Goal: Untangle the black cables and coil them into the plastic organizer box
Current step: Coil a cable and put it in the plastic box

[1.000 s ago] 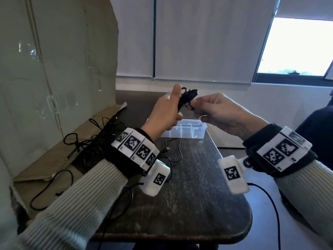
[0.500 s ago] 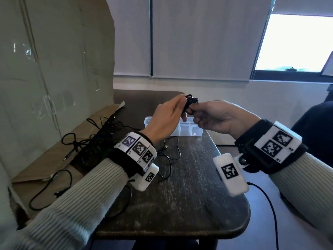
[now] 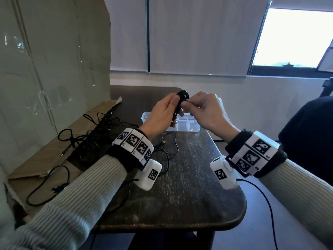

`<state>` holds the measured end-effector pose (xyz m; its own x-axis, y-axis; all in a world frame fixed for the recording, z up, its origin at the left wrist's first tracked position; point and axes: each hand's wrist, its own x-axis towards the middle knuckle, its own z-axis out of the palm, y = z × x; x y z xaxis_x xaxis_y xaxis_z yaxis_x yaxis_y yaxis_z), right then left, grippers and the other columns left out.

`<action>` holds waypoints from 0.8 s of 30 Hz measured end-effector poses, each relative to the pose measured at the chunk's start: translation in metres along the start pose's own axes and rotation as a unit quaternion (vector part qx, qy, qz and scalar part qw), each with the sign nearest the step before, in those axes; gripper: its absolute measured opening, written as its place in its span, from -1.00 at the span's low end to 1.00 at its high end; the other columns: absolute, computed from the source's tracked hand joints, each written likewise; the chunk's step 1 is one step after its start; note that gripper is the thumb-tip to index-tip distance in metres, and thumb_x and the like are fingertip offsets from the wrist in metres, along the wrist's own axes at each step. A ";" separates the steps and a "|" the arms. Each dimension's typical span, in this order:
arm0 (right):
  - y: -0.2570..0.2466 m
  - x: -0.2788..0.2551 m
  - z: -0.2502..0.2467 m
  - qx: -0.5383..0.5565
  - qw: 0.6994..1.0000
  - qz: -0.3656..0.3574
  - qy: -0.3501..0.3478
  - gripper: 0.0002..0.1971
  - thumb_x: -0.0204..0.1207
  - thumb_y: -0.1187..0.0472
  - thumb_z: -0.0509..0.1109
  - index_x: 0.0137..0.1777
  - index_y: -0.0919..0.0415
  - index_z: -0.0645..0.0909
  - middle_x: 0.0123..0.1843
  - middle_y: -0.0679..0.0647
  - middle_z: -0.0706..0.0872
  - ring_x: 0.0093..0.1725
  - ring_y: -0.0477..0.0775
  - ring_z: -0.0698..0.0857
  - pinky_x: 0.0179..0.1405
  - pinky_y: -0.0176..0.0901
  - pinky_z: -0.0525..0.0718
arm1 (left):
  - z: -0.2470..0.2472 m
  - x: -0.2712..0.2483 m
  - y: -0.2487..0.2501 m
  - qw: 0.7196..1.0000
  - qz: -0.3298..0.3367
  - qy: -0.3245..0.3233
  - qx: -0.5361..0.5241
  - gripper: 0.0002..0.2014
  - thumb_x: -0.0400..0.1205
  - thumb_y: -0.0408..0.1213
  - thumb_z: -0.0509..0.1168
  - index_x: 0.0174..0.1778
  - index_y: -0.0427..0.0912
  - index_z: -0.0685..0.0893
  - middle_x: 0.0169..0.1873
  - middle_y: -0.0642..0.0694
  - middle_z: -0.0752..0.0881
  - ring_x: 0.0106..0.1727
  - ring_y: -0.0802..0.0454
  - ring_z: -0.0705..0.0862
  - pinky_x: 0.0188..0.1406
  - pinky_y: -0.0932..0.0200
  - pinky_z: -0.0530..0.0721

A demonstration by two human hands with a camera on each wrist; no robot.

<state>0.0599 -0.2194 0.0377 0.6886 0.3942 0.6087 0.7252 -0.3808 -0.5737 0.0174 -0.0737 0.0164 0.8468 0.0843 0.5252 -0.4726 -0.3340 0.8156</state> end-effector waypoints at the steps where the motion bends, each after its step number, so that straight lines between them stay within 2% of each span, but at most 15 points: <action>1: 0.000 0.000 0.000 -0.004 1.000 0.008 0.009 -0.83 0.51 0.07 0.49 -0.25 0.09 0.84 -0.26 0.05 0.78 -0.20 0.14 0.76 -0.15 -0.10 0.70 | 0.001 0.000 0.001 1.000 0.003 -0.003 0.011 -0.69 0.80 -0.14 -0.01 0.18 -0.23 0.57 -0.29 -0.13 0.64 -0.38 -0.09 0.52 -0.35 0.06 0.57; 2: 0.002 0.002 0.001 0.024 0.999 0.029 0.018 -0.86 0.48 0.09 0.53 -0.25 0.09 0.84 -0.29 0.02 0.80 -0.23 0.09 0.78 -0.18 -0.14 0.72 | 0.003 0.001 0.002 1.000 0.006 -0.007 0.020 -0.69 0.80 -0.15 -0.01 0.19 -0.23 0.57 -0.29 -0.12 0.64 -0.35 -0.10 0.54 -0.31 0.05 0.58; 4: 0.003 0.004 -0.001 0.165 0.981 0.103 0.026 -0.92 0.37 0.19 0.63 -0.21 0.18 0.83 -0.33 0.08 0.83 -0.31 0.05 0.81 -0.20 -0.15 0.75 | 0.006 0.002 0.004 1.000 -0.004 -0.008 0.018 -0.70 0.81 -0.17 -0.02 0.16 -0.23 0.57 -0.31 -0.10 0.63 -0.37 -0.06 0.54 -0.31 0.07 0.56; 6: 0.002 0.008 -0.004 0.307 0.935 0.175 0.035 -0.79 0.23 0.36 0.68 -0.16 0.39 0.79 -0.30 0.21 0.83 -0.30 0.11 0.83 -0.20 -0.19 0.77 | 0.007 0.002 0.003 1.000 -0.021 -0.002 -0.009 -0.73 0.81 -0.17 -0.01 0.06 -0.18 0.57 -0.33 -0.10 0.64 -0.40 0.00 0.53 -0.35 0.12 0.54; 7: 0.001 0.010 -0.006 0.339 0.919 0.195 0.039 -0.72 0.17 0.41 0.69 -0.13 0.45 0.75 -0.27 0.25 0.82 -0.29 0.15 0.84 -0.19 -0.19 0.79 | 0.008 0.002 0.001 0.999 -0.030 0.001 -0.028 -0.73 0.80 -0.16 -0.01 0.02 -0.15 0.57 -0.33 -0.10 0.64 -0.40 0.03 0.53 -0.36 0.16 0.55; 10: 0.003 0.015 -0.009 0.354 0.911 0.211 0.031 -0.47 0.13 0.44 0.70 0.10 0.40 0.58 -0.08 0.26 0.77 -0.22 0.18 0.84 -0.14 -0.13 0.80 | 0.008 0.001 -0.002 0.997 -0.043 -0.006 -0.068 -0.72 0.80 -0.13 -0.01 0.03 -0.13 0.58 -0.29 -0.13 0.64 -0.41 0.13 0.54 -0.36 0.24 0.56; 12: 0.007 0.017 -0.012 0.353 0.910 0.218 -0.001 -0.39 0.20 0.45 0.67 0.24 0.39 0.52 0.02 0.28 0.78 -0.17 0.16 0.84 -0.11 -0.13 0.79 | 0.009 0.000 -0.003 0.997 -0.031 -0.025 -0.069 -0.72 0.80 -0.17 -0.02 0.19 -0.14 0.58 -0.29 -0.14 0.63 -0.45 0.19 0.54 -0.38 0.28 0.56; 14: 0.011 0.017 -0.012 0.353 0.907 0.225 -0.033 -0.54 0.27 0.46 0.62 0.19 0.41 0.63 -0.01 0.28 0.80 -0.19 0.09 0.84 -0.16 -0.25 0.77 | 0.011 0.000 -0.005 0.997 -0.022 -0.037 -0.063 -0.68 0.81 -0.22 -0.02 0.39 -0.16 0.52 -0.30 -0.12 0.62 -0.47 0.26 0.56 -0.41 0.33 0.57; 16: 0.017 0.016 -0.008 0.351 0.905 0.237 -0.042 -0.64 0.30 0.43 0.61 0.11 0.36 0.71 -0.10 0.20 0.82 -0.25 0.01 0.81 -0.25 -0.35 0.73 | 0.011 0.000 -0.009 0.997 -0.026 -0.042 -0.061 -0.66 0.81 -0.25 -0.02 0.46 -0.16 0.48 -0.30 -0.12 0.62 -0.47 0.26 0.57 -0.42 0.35 0.57; 19: 0.031 0.015 -0.002 0.298 0.921 0.248 -0.047 -0.66 0.29 0.27 0.66 0.09 0.22 0.78 -0.14 0.03 0.84 -0.14 -0.08 0.77 -0.19 -0.24 0.72 | 0.010 -0.001 -0.016 0.997 -0.029 -0.067 -0.017 -0.65 0.81 -0.24 -0.04 0.49 -0.11 0.43 -0.27 -0.14 0.65 -0.44 0.10 0.57 -0.39 0.30 0.59; 21: 0.039 0.015 0.004 0.289 0.920 0.259 -0.053 -0.68 0.33 0.23 0.65 0.09 0.21 0.77 -0.11 0.04 0.84 -0.04 -0.03 0.79 -0.12 -0.18 0.71 | 0.012 0.001 -0.017 0.996 -0.039 -0.078 0.017 -0.62 0.81 -0.27 -0.06 0.56 -0.09 0.34 -0.20 -0.15 0.68 -0.42 0.04 0.60 -0.39 0.29 0.59; 23: 0.040 0.017 0.011 0.332 0.906 0.259 -0.049 -0.80 0.43 0.32 0.57 0.05 0.27 0.73 -0.17 0.14 0.83 -0.13 0.08 0.81 -0.17 -0.17 0.77 | 0.015 0.005 -0.020 0.997 -0.054 -0.060 0.003 -0.60 0.80 -0.30 -0.02 0.59 -0.08 0.31 -0.11 -0.15 0.69 -0.40 0.04 0.68 -0.38 0.28 0.66; 24: 0.040 0.021 0.012 0.349 0.901 0.255 -0.039 -0.87 0.47 0.37 0.52 0.01 0.29 0.71 -0.20 0.18 0.82 -0.21 0.11 0.81 -0.20 -0.18 0.79 | 0.015 0.007 -0.022 0.997 -0.059 -0.044 -0.006 -0.61 0.80 -0.31 0.02 0.57 -0.07 0.35 -0.07 -0.13 0.70 -0.38 0.06 0.72 -0.31 0.22 0.70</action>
<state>0.1036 -0.2162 0.0213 0.9116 0.3850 0.1437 0.1229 0.0782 -0.9893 0.0376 -0.0798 -0.0015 0.9150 0.0388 0.4016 -0.3702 -0.3148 0.8740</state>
